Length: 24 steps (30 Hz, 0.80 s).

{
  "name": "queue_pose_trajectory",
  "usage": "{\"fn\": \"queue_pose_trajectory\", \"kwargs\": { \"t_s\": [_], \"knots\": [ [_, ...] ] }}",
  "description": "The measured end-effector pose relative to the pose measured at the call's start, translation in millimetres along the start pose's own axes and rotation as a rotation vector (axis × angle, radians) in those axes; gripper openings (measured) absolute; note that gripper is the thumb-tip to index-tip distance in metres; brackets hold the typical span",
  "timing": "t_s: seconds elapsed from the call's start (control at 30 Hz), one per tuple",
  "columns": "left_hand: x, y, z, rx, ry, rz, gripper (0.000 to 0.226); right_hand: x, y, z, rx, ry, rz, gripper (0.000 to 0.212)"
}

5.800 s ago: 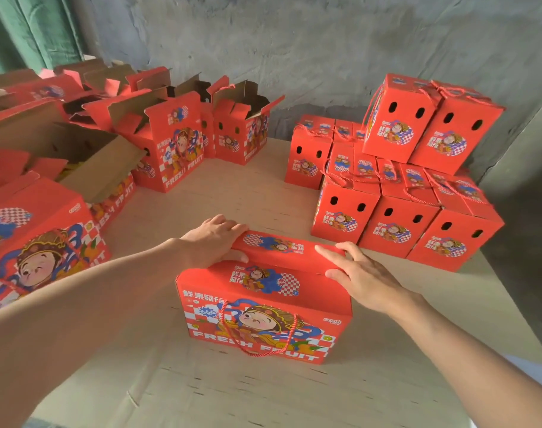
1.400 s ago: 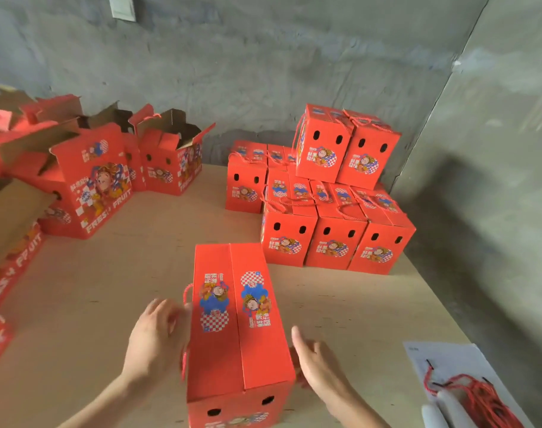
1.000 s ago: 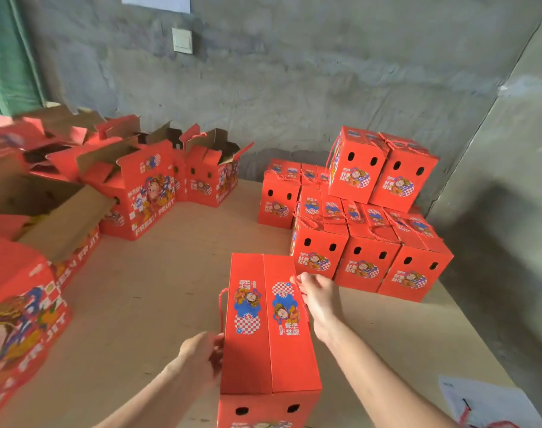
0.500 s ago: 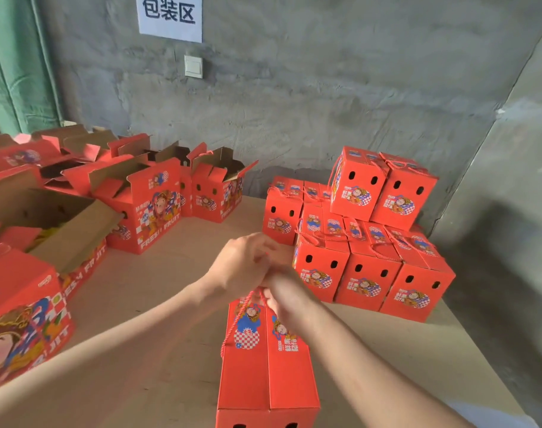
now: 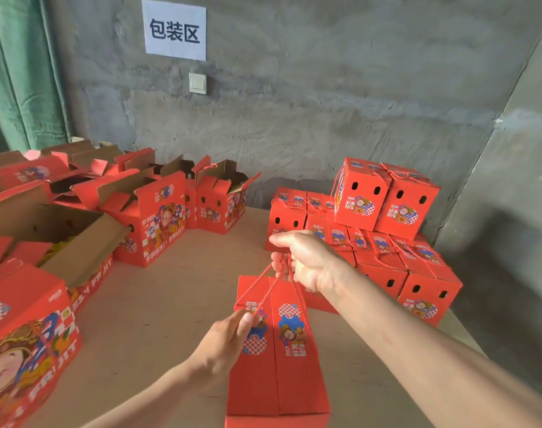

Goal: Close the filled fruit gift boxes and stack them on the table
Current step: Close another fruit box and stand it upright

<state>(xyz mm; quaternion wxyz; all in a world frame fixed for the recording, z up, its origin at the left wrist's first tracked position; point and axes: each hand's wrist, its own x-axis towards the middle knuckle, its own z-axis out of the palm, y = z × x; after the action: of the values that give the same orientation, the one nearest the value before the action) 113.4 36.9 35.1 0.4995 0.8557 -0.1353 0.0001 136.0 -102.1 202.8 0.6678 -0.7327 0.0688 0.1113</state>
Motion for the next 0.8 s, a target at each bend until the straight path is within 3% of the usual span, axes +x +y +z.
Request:
{"fn": "queue_pose_trajectory", "kwargs": {
  "t_s": [0.1, 0.2, 0.4, 0.53, 0.63, 0.8],
  "knots": [
    [1.0, 2.1, -0.8, 0.101, 0.025, 0.158, 0.015, 6.0, -10.6, -0.6, -0.025, 0.037, -0.144, 0.011],
    [10.8, -3.3, -2.4, 0.162, 0.042, 0.204, 0.045, 14.1, -10.3, 1.7, -0.085, 0.061, -0.245, 0.012],
    [14.9, -33.2, 12.7, 0.277, -0.089, 0.127, 0.074, 22.9, 22.6, 1.9, -0.134, 0.079, -0.191, 0.016],
    [18.8, -38.6, 22.0, 0.23, -0.066, 0.158, 0.07, 9.5, 48.5, -2.9, -0.164, -0.01, -0.222, 0.015],
    [19.2, -37.0, 21.8, 0.172, -0.052, 0.175, 0.064, -2.9, 56.1, 3.8, -0.154, -0.118, -0.114, 0.015],
    [11.5, -31.8, 20.2, 0.18, 0.028, 0.131, 0.072, 14.1, 10.5, 3.9, -0.114, 0.123, -0.076, 0.011]
  ]
}}
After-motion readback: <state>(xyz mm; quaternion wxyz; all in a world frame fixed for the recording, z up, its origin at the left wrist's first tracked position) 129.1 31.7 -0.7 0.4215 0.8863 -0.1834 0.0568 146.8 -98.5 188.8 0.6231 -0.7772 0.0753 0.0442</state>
